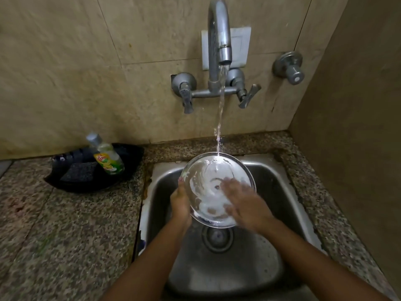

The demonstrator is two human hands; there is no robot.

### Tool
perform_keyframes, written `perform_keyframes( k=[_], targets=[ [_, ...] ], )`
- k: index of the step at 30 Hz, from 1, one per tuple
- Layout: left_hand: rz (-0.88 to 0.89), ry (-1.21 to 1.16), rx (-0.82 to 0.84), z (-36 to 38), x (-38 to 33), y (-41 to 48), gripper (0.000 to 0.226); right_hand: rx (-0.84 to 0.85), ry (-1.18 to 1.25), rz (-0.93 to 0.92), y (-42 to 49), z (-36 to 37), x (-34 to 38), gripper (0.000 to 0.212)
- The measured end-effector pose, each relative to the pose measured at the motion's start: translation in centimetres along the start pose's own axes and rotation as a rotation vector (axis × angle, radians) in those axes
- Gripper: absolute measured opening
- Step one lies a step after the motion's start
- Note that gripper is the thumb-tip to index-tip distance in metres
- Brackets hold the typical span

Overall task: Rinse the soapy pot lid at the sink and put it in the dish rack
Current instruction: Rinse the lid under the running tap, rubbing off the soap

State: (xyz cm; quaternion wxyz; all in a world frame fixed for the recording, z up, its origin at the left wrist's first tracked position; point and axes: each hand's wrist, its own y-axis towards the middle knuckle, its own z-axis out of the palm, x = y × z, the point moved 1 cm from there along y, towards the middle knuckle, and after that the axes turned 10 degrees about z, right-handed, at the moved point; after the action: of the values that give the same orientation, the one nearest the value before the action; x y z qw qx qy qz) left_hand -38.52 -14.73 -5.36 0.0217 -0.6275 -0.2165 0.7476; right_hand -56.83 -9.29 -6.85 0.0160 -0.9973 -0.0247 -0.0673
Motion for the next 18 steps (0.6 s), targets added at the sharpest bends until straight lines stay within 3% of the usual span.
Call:
perform_keyframes(
  k=[2,4,8,10,15,18],
  targets=[
    [0.002,0.009,0.022,0.4,0.2,-0.5,0.044,-0.070,-0.036,0.237,2.6,-0.9,-1.3,0.070],
    [0.004,0.019,0.044,1.4,0.2,-1.1,0.041,-0.092,0.055,0.249,5.7,-1.6,0.6,0.070],
    [0.022,0.022,0.040,2.5,-0.7,-0.4,0.042,0.031,0.190,-0.161,4.3,-2.1,5.8,0.059],
    [0.023,0.017,0.025,1.9,-1.3,0.7,0.044,0.078,0.162,-0.242,0.9,-1.8,4.5,0.059],
    [0.034,0.054,0.018,1.5,-0.1,0.5,0.046,-0.088,0.038,0.216,3.4,-1.6,-1.4,0.068],
    [0.012,0.058,0.032,2.6,0.4,-0.5,0.047,-0.076,0.167,0.189,7.0,-1.4,2.3,0.068]
  ],
)
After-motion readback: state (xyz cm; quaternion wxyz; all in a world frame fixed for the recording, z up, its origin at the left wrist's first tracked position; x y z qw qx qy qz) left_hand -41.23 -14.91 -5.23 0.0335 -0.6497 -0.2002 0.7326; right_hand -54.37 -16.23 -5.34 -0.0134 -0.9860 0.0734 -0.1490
